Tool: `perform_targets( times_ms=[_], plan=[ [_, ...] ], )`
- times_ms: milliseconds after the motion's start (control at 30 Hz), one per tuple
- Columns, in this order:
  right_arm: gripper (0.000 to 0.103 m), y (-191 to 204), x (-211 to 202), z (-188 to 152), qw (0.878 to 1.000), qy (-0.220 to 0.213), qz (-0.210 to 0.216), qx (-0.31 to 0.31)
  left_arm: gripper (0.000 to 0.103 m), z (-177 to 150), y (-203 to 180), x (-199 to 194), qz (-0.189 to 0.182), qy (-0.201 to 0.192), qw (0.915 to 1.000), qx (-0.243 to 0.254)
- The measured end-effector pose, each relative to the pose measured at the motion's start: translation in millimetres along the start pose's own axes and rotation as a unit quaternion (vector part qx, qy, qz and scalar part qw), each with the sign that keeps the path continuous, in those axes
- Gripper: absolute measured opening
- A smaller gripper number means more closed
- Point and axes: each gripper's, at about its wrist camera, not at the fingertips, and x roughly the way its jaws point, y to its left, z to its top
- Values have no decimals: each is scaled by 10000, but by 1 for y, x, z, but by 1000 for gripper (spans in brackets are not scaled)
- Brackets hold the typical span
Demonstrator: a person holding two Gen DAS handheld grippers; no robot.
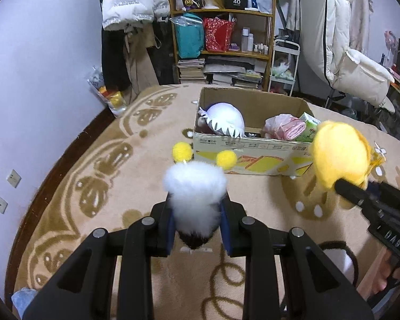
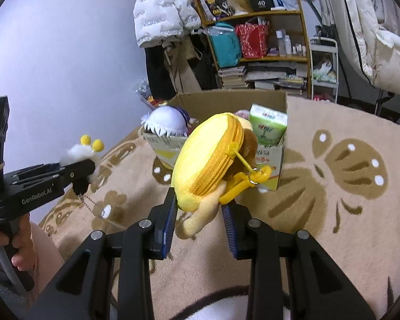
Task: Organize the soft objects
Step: 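Carry the pompom keychain and yellow plush into the box with both tools and release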
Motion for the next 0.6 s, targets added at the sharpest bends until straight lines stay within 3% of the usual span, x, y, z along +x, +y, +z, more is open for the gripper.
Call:
perform_targets(
  times_ms=[300,600],
  plan=[
    [34,4,-23,9,9994,-315,-66,-114,26,1,1,-6,8,-166,9999,8],
    [34,-1,-18,16,9992,-355,-147,-123,26,16,11,4,-105,-285,9994,-180]
  ],
)
